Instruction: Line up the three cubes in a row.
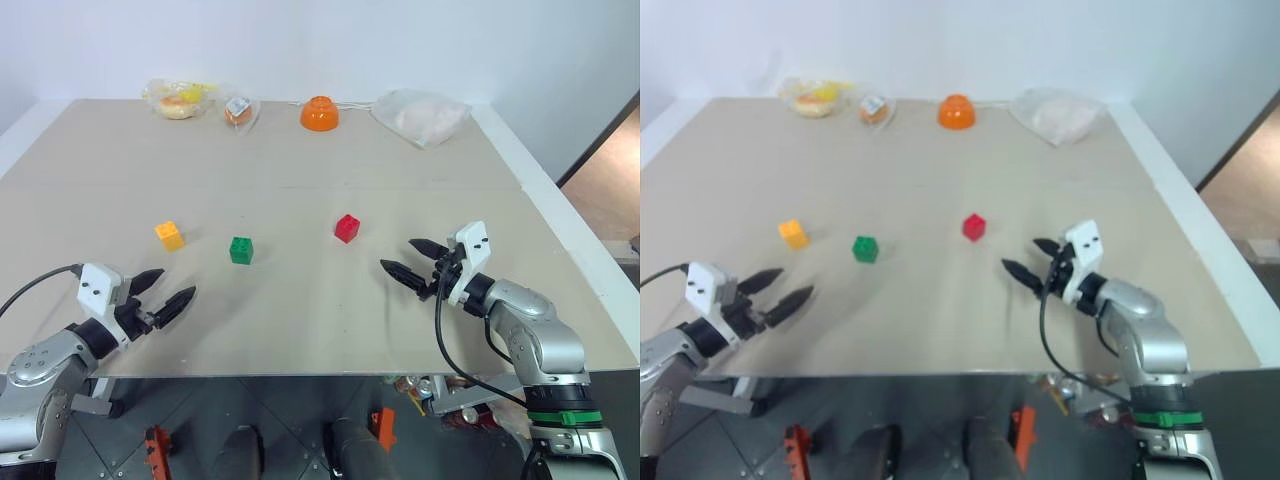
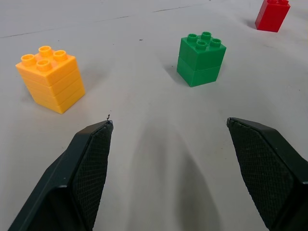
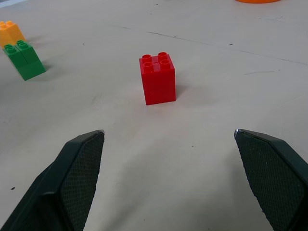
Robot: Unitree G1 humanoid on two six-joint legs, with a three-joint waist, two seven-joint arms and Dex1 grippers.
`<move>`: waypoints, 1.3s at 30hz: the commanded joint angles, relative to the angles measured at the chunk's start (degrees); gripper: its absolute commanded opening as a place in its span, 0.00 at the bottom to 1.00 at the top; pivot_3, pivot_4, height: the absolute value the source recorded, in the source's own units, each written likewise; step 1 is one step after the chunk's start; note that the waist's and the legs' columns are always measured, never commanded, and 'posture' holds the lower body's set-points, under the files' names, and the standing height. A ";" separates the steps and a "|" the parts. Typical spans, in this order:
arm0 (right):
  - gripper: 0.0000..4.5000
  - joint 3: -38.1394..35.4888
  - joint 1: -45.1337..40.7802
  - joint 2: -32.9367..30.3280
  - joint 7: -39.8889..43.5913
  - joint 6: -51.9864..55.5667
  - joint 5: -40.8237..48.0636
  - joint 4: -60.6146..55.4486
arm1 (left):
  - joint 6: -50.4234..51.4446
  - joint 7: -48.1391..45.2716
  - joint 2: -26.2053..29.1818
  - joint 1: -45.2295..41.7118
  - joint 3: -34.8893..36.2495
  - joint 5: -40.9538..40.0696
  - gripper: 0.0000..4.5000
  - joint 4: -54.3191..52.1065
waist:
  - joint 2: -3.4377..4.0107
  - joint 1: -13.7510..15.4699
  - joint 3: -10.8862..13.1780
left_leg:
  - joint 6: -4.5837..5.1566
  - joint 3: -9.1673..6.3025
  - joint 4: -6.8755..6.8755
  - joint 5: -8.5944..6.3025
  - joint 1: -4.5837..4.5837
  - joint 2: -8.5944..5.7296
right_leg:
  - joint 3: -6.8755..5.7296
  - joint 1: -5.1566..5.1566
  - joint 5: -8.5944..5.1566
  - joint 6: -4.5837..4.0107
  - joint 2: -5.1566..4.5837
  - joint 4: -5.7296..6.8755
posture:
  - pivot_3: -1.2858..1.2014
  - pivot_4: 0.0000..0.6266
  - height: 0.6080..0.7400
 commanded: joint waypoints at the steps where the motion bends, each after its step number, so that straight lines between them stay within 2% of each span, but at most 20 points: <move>1: 1.00 0.74 -3.09 -0.02 0.76 -2.74 -1.43 2.20 | -2.19 0.56 -0.96 -1.36 1.07 0.04 0.87 -0.65 | 0.00 -0.01 0.00 | 0.00 0.00 0.00 0.00 0.00 0.00 | 0.00 0.00 0.00 0.00 0.00 0.00 | 0.52 0.24 1.00; 4: 1.00 2.99 -5.96 1.03 0.60 -5.97 -4.47 7.01 | -3.80 -0.05 -1.99 -2.53 0.06 0.04 0.87 -1.32 | -0.01 -0.06 0.00 | 0.01 0.08 0.07 0.01 0.04 0.00 | 0.04 0.01 0.08 -0.01 0.00 0.00 | 0.52 0.24 1.00; 9: 1.00 4.32 -9.52 2.42 -0.07 -9.28 -7.28 13.40 | -11.53 -7.85 -1.64 -1.55 -1.86 0.76 0.87 -1.25 | -0.02 -0.03 -0.01 | 0.01 0.12 0.12 0.01 0.04 0.09 | 0.08 0.01 0.16 -0.07 0.10 0.00 | 0.52 0.24 1.00; 16: 1.00 7.82 -17.60 5.81 2.19 -14.30 -10.67 23.52 | -12.04 -17.25 -0.18 -2.55 -6.98 -2.11 0.87 -4.85 | -0.01 -0.18 -0.01 | 0.01 0.15 0.10 0.01 0.04 0.16 | 0.14 -0.01 0.22 -0.06 0.20 0.00 | 0.52 0.24 1.00; 23: 1.00 8.40 -25.49 9.23 2.70 -22.58 -13.71 40.39 | -10.55 -17.08 -0.99 -8.33 -10.60 -1.46 0.87 -4.56 | -0.01 -0.13 -0.01 | 0.02 0.09 0.15 0.01 0.06 0.37 | 0.20 0.01 0.32 -0.13 0.53 0.00 | 0.52 0.24 1.00; 26: 1.00 8.08 -27.80 10.17 2.61 -25.18 -14.49 45.11 | -10.07 -16.58 -1.31 -9.27 -11.07 -1.94 0.87 -4.79 | -0.01 -0.16 -0.01 | 0.01 0.12 0.12 0.01 0.06 0.38 | 0.26 -0.01 0.45 0.11 0.54 0.00 | 0.52 0.24 1.00; 33: 1.00 7.46 -32.17 12.94 1.98 -29.14 -15.40 53.01 | -8.35 -15.02 -2.03 -9.35 -10.62 -3.62 0.87 -6.17 | 0.01 -0.51 0.00 | 0.04 0.13 0.07 -0.01 0.08 0.50 | 0.30 -0.07 0.47 0.05 0.68 0.01 | 0.52 0.24 1.00; 39: 1.00 7.53 -33.92 14.97 2.64 -30.64 -15.91 55.39 | -8.29 -14.22 -2.17 -8.33 -10.28 -3.96 0.87 -6.38 | 0.01 -0.53 0.00 | 0.04 0.13 0.09 -0.01 0.08 0.49 | 0.32 -0.06 0.50 0.05 0.67 0.01 | 0.52 0.24 1.00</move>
